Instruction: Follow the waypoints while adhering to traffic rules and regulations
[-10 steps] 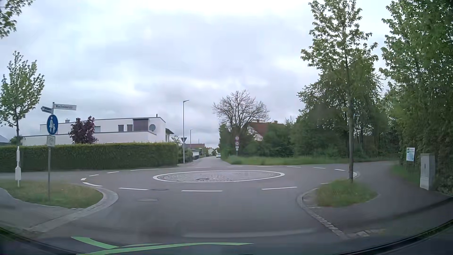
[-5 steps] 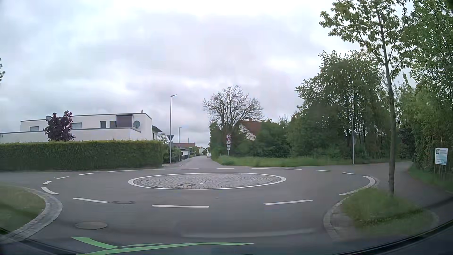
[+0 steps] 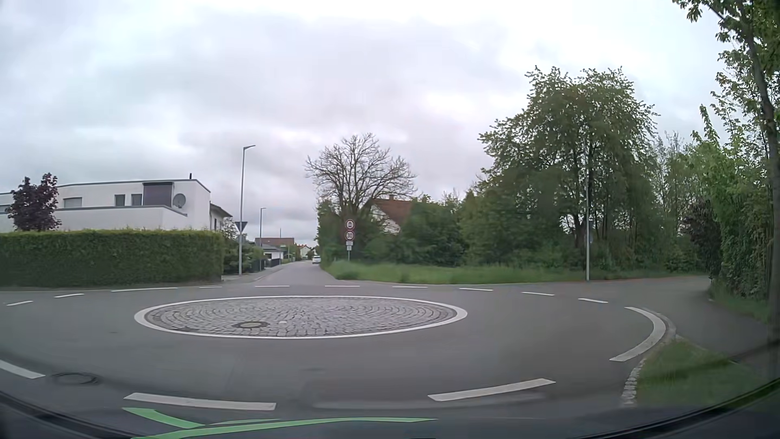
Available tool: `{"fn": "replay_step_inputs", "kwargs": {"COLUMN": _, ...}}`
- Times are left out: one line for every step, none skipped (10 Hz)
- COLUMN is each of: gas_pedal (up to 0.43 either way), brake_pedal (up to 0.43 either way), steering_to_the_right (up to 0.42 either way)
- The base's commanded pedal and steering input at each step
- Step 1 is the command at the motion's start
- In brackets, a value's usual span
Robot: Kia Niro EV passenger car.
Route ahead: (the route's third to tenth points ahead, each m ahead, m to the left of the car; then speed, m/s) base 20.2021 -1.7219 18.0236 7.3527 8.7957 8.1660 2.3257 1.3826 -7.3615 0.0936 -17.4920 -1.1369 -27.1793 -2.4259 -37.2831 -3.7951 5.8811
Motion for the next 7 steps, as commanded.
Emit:
{"fn": "replay_step_inputs", "kwargs": {"gas_pedal": 0.000, "brake_pedal": 0.104, "steering_to_the_right": 0.196}}
{"fn": "replay_step_inputs", "kwargs": {"gas_pedal": 0.000, "brake_pedal": 0.104, "steering_to_the_right": 0.200}}
{"fn": "replay_step_inputs", "kwargs": {"gas_pedal": 0.000, "brake_pedal": 0.104, "steering_to_the_right": 0.204}}
{"fn": "replay_step_inputs", "kwargs": {"gas_pedal": 0.000, "brake_pedal": 0.104, "steering_to_the_right": 0.209}}
{"fn": "replay_step_inputs", "kwargs": {"gas_pedal": 0.000, "brake_pedal": 0.104, "steering_to_the_right": 0.216}}
{"fn": "replay_step_inputs", "kwargs": {"gas_pedal": 0.000, "brake_pedal": 0.104, "steering_to_the_right": 0.217}}
{"fn": "replay_step_inputs", "kwargs": {"gas_pedal": 0.000, "brake_pedal": 0.104, "steering_to_the_right": 0.217}}
